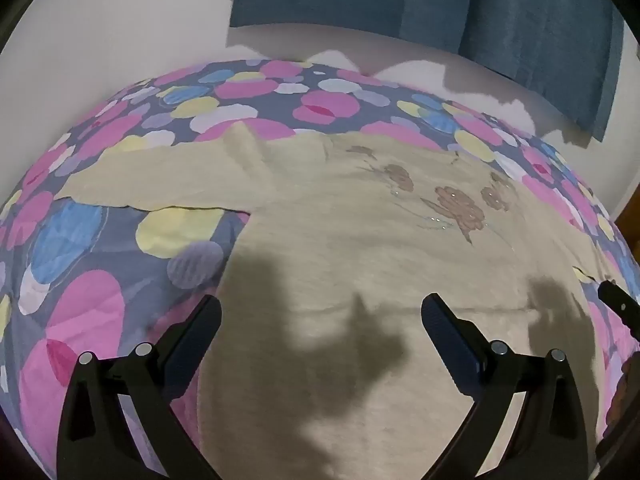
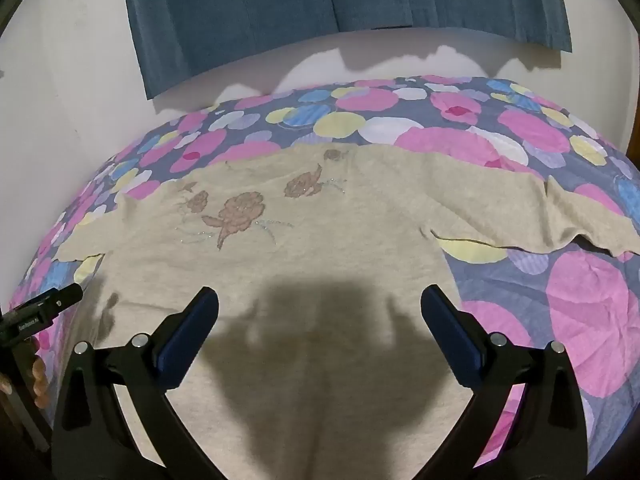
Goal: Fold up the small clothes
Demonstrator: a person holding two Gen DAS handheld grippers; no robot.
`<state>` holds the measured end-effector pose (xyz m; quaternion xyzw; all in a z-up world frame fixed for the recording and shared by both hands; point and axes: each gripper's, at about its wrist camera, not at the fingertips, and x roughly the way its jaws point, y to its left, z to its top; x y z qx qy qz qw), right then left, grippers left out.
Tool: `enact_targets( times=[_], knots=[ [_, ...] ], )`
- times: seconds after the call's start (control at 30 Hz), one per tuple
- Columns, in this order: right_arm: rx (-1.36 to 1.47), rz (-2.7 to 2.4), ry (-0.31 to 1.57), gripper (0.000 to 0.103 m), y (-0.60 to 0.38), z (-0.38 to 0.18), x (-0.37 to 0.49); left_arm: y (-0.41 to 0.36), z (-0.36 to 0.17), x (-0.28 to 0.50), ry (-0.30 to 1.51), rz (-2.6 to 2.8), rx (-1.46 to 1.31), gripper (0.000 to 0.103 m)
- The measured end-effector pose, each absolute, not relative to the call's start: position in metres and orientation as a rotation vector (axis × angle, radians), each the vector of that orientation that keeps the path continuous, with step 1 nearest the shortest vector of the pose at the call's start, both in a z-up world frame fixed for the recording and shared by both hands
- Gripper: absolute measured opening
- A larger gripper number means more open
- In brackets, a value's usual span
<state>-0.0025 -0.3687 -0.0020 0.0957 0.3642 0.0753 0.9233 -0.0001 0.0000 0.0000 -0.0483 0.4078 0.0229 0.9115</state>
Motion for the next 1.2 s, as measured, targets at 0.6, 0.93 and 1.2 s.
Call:
enact_targets(
  times=[0.6, 0.93, 1.2],
  knots=[
    [0.202, 0.154, 0.755, 0.101, -0.366, -0.004, -0.003, -0.009, 0.006, -0.006, 0.842, 0.018, -0.101, 0.099],
    [0.204, 0.156, 0.759, 0.101, -0.365, -0.006, -0.002, -0.011, 0.006, -0.006, 0.842, 0.021, -0.1, 0.099],
    [0.203, 0.156, 0.762, 0.101, -0.363, -0.008, -0.002, -0.01, 0.006, -0.007, 0.847, 0.019, -0.098, 0.099]
  ],
)
